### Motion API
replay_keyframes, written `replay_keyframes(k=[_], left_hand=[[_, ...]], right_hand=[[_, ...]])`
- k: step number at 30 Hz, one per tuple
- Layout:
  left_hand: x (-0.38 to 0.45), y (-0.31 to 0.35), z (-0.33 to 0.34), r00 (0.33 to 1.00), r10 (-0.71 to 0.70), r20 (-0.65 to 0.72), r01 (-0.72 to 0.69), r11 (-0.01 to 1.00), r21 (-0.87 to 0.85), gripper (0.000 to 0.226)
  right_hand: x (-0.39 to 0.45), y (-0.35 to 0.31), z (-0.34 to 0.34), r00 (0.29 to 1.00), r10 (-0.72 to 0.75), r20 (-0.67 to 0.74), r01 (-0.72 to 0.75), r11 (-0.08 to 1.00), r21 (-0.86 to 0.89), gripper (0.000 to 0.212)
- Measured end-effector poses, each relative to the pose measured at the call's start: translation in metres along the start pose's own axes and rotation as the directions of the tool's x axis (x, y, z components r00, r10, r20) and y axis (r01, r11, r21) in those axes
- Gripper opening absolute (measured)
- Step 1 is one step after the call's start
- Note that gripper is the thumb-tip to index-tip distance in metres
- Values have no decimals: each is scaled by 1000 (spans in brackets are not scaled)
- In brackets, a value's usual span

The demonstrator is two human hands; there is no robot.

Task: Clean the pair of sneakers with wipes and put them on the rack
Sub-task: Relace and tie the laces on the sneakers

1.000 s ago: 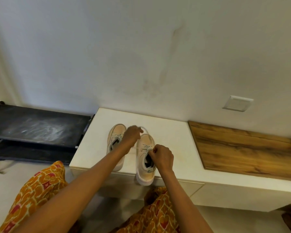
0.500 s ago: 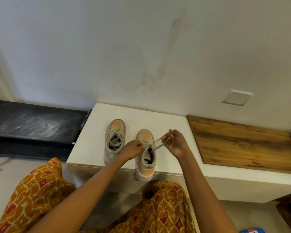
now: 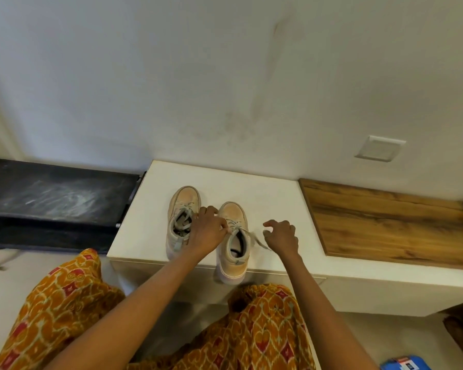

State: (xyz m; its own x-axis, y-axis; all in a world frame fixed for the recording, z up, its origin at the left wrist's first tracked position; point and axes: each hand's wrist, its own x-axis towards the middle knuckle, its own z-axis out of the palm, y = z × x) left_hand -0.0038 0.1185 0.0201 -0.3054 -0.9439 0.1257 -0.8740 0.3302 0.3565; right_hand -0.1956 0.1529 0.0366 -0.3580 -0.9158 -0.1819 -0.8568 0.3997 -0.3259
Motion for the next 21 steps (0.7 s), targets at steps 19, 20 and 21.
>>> replay_keyframes(k=[19,20,21], left_hand=[[5,1,3,975,-130,183,185,927,-325,10],[6,2,4,971,-148,187,204,921,-331,11],[7,2,4,968,-159,194,218,917,-335,11]], right_hand=[[-21,-36,30,995,69,66,-90,444,892,36],[-19,-36,28,999,28,36,-45,519,854,37],[-16,-36,25,999,-33,-7,26,615,788,38]])
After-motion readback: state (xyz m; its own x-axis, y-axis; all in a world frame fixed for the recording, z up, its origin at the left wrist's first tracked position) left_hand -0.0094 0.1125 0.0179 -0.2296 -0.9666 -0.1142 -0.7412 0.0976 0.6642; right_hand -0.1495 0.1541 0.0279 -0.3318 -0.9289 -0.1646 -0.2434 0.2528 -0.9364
